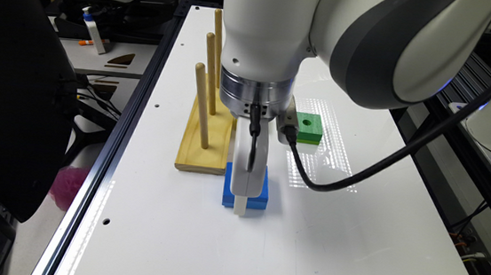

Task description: Pick up blue block.

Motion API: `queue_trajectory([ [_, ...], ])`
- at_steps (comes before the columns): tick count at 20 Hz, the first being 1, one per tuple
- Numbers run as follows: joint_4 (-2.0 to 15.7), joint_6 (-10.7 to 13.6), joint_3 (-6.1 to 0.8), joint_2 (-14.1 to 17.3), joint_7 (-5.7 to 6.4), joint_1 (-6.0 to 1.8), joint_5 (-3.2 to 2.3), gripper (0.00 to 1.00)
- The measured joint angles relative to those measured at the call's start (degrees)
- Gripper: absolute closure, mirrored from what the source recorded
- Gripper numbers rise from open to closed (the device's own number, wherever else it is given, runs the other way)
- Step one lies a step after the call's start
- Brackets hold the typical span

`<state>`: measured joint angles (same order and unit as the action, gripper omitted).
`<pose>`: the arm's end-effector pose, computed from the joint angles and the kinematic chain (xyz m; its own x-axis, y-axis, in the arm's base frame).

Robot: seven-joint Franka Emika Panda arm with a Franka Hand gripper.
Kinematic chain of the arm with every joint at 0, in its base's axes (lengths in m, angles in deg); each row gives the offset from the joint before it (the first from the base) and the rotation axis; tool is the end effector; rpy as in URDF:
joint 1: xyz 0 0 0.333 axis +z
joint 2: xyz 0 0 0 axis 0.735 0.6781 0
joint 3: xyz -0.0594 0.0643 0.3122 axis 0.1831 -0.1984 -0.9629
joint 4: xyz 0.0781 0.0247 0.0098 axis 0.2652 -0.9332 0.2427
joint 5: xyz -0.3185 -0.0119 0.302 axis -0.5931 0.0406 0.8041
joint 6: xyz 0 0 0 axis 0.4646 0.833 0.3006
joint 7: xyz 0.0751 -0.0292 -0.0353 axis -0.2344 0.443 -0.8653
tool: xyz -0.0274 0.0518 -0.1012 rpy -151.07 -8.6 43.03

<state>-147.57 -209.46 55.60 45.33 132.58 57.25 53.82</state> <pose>0.5785 0.1957 0.1299 0.7162 -0.6967 -0.0418 -0.6978 -0.7134 -0.0643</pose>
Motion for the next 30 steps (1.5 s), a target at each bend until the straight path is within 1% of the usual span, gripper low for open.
queue_trajectory([
  [10, -0.01, 0.16, 0.04, -0.03, 0.00, 0.00, 0.00, 1.00],
  [12, -0.02, 0.50, 0.06, -0.50, 0.00, -0.01, 0.00, 1.00],
  [13, -0.02, 0.99, 0.06, -1.10, 0.00, -0.01, 0.00, 1.00],
  [17, -0.06, 4.89, 0.06, -4.56, 0.00, -0.01, 0.00, 1.00],
  [20, -0.09, 6.59, 0.05, -6.36, 0.00, -0.01, 0.00, 1.00],
  [24, -0.10, 9.73, 0.02, -9.41, 0.01, 0.00, 0.00, 1.00],
  [28, -0.10, 11.03, 0.00, -10.98, 0.01, 0.00, 0.00, 1.00],
  [30, -0.07, 12.75, -0.05, -12.83, 0.01, 0.00, 0.03, 1.00],
])
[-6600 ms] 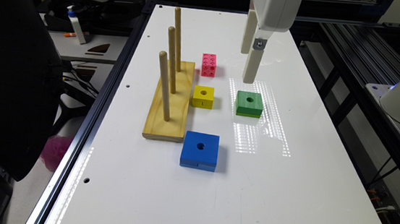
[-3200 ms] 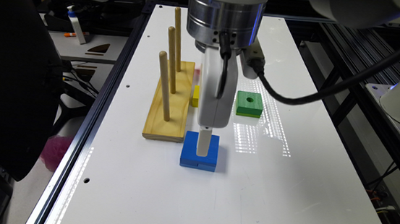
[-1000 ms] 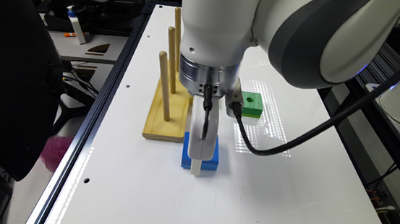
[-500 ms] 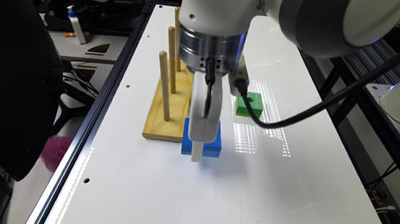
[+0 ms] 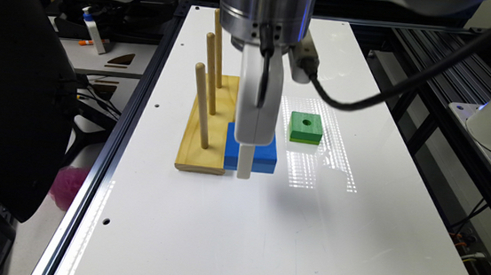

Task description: Pick up blue block.

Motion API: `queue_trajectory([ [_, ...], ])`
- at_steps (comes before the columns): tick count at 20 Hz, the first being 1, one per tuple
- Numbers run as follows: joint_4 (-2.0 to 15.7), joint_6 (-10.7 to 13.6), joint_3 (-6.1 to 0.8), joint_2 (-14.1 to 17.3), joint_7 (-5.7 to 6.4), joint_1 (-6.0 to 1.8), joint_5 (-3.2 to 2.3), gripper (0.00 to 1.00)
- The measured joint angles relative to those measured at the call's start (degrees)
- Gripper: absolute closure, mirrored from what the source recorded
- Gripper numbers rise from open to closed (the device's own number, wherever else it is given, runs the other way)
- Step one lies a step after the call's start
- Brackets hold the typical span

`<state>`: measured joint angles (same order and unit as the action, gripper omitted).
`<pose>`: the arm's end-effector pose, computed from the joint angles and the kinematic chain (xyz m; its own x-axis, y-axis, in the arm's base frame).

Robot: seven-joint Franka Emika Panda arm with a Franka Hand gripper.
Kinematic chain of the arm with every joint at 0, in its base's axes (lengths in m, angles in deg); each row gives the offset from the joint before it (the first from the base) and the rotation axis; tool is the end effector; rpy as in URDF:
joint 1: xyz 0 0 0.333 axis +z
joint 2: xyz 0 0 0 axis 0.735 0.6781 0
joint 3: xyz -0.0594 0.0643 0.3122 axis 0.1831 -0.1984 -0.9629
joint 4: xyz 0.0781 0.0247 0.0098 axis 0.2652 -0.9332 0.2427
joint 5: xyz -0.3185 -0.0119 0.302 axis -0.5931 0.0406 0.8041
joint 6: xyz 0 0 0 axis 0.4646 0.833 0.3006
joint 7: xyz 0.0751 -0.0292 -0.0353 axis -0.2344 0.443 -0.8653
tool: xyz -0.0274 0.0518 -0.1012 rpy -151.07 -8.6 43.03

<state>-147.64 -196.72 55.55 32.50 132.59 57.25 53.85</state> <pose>0.5856 0.1948 0.2454 0.7245 -0.6891 -0.0147 -0.6889 -0.7233 -0.0482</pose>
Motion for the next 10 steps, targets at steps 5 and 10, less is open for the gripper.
queue_trajectory([
  [5, -0.04, 3.44, -0.10, -3.33, 0.03, 0.00, 0.05, 1.00],
  [10, -0.06, 3.51, -0.10, -3.54, 0.03, 0.00, 0.05, 1.00],
])
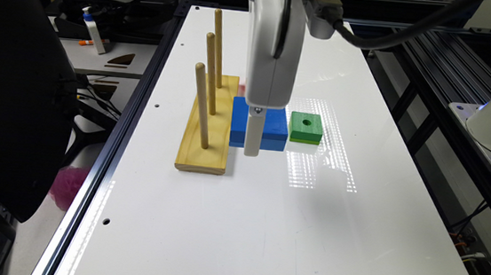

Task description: Pick up blue block.

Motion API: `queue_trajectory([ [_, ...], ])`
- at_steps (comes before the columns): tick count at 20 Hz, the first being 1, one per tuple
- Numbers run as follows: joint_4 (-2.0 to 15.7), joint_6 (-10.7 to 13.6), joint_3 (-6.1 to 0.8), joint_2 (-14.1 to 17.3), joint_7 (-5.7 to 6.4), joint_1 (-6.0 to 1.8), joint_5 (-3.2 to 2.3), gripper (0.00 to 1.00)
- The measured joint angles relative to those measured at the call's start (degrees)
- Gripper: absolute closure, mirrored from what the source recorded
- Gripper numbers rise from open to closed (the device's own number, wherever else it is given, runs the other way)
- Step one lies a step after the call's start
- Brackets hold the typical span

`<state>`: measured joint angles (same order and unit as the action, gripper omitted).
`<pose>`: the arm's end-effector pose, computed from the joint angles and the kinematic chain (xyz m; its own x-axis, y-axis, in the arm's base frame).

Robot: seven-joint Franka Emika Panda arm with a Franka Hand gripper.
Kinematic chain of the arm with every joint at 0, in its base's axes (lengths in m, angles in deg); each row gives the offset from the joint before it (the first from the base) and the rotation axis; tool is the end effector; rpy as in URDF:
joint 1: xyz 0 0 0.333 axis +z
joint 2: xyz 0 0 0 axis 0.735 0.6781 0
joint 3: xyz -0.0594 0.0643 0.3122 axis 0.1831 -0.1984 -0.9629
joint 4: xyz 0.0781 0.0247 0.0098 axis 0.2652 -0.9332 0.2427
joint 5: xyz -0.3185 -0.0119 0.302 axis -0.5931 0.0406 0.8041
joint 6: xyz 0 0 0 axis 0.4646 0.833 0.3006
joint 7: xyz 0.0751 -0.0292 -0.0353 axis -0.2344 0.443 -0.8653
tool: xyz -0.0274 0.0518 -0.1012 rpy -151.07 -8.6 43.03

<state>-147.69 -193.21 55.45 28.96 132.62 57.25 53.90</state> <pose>0.5827 0.1945 0.2770 0.7263 -0.6874 -0.0079 -0.6870 -0.7254 -0.0434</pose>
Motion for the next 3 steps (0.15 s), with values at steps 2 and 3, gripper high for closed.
queue_trajectory([
  [2, 0.00, 0.15, -0.01, -0.41, 0.00, 0.00, 0.00, 1.00],
  [3, 0.00, 0.24, -0.01, -0.60, 0.00, 0.00, 0.00, 1.00],
])
